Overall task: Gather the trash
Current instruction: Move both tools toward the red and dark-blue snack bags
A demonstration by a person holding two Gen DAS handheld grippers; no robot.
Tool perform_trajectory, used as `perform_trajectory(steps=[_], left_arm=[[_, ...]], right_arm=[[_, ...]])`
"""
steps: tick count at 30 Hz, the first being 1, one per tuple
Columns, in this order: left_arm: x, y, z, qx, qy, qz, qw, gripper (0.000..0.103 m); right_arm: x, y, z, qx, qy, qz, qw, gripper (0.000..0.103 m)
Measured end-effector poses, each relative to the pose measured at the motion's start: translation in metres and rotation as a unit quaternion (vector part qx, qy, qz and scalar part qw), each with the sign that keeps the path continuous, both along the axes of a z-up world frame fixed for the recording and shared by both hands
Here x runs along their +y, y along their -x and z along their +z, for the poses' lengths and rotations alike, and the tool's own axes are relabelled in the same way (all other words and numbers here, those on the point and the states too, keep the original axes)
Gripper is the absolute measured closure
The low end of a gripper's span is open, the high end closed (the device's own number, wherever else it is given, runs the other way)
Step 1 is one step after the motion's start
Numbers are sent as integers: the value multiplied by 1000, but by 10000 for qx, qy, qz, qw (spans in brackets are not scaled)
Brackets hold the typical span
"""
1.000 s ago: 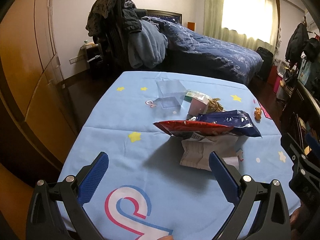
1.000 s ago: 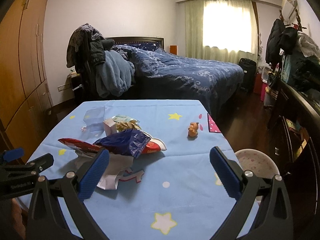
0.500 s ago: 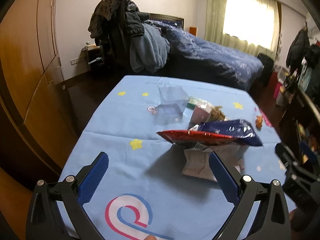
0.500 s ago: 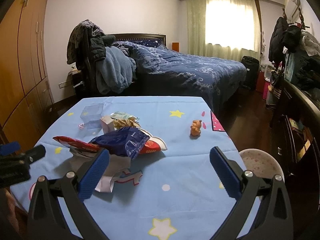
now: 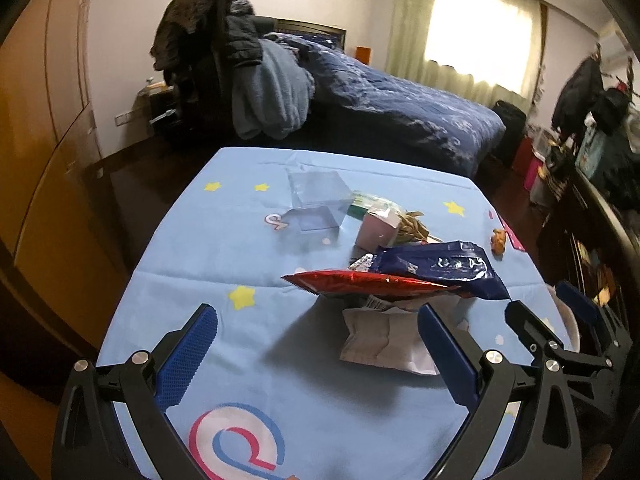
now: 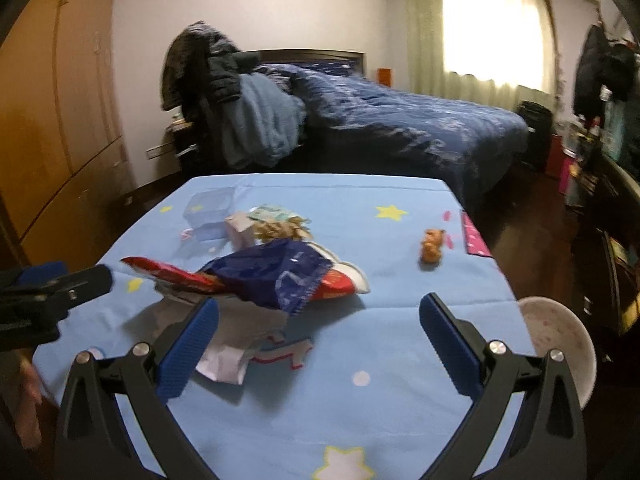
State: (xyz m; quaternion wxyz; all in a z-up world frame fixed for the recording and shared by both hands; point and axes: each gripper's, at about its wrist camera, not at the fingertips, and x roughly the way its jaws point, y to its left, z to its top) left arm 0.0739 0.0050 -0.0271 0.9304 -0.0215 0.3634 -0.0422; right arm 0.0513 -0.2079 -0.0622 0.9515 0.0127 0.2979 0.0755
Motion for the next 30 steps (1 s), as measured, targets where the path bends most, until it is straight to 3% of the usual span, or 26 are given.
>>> perform_trajectory(steps=[5,14,17,22,30], left_arm=[[-1,-2,2,-115,-244,-3,9996,3],[13,-12,-4,-31,-224,205,9995,3],[16,-11,-3,-92,-247,265,9993,3],[17,-11,-2,-50,-101,202,9997,3],[16,-14,-3,37,135,101,9999,3]], right_arm=[[1,-6,4,-15,-148,242,9996,3],[13,-15,0,-35,80,157,9998,3],[9,-17,1,-35,-51,245,9997,3],[-1,-26,-4,266,-591,377,9972,3],[3,-20,2,2,-346,235,9991,3]])
